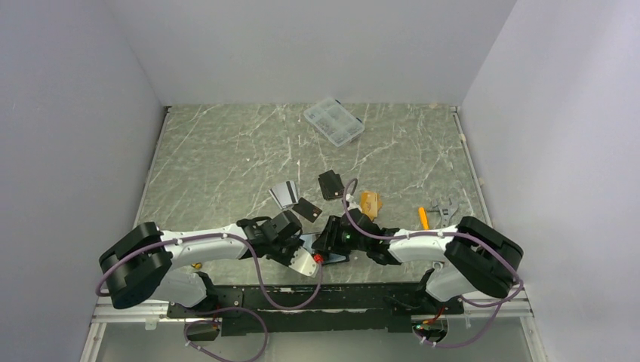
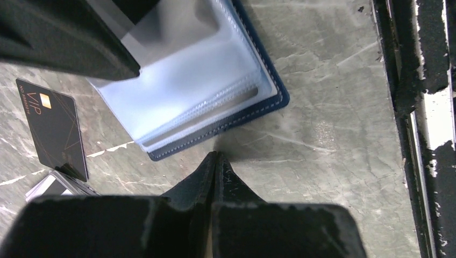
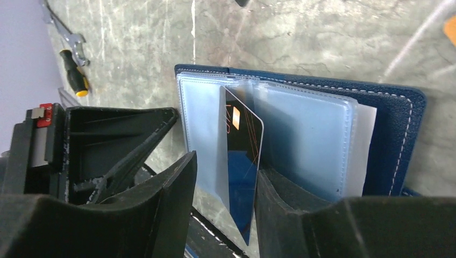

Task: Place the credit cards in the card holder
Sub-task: Insert the credit card into the card holder.

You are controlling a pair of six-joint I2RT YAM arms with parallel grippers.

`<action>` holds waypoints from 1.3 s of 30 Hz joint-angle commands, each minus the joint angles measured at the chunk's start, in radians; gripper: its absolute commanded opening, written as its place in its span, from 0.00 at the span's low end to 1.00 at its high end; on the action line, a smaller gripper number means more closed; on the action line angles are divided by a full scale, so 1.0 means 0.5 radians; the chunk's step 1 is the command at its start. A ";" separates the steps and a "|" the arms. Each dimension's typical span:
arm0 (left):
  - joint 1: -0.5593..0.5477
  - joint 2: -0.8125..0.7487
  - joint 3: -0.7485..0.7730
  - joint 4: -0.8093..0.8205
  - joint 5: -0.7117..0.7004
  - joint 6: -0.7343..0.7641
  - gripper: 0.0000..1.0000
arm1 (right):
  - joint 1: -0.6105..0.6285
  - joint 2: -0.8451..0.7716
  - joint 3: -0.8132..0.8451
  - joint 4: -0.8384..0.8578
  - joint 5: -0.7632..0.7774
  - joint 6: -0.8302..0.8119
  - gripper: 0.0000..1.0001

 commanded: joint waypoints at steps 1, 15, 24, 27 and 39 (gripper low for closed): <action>0.017 -0.047 -0.032 0.013 0.075 -0.031 0.03 | 0.048 -0.077 0.033 -0.529 0.266 -0.016 0.46; 0.269 -0.189 0.044 -0.077 0.329 -0.106 0.01 | 0.242 0.146 0.523 -1.336 0.579 -0.033 0.62; 0.538 -0.316 0.082 -0.198 0.499 -0.091 0.00 | 0.291 0.065 0.543 -1.446 0.649 0.003 0.80; 0.622 -0.356 0.112 -0.249 0.576 -0.092 0.00 | 0.290 0.050 0.548 -1.452 0.681 -0.011 0.79; 0.441 -0.117 0.279 -0.088 0.773 -0.204 0.00 | 0.186 -0.264 0.142 -0.780 0.345 -0.055 0.76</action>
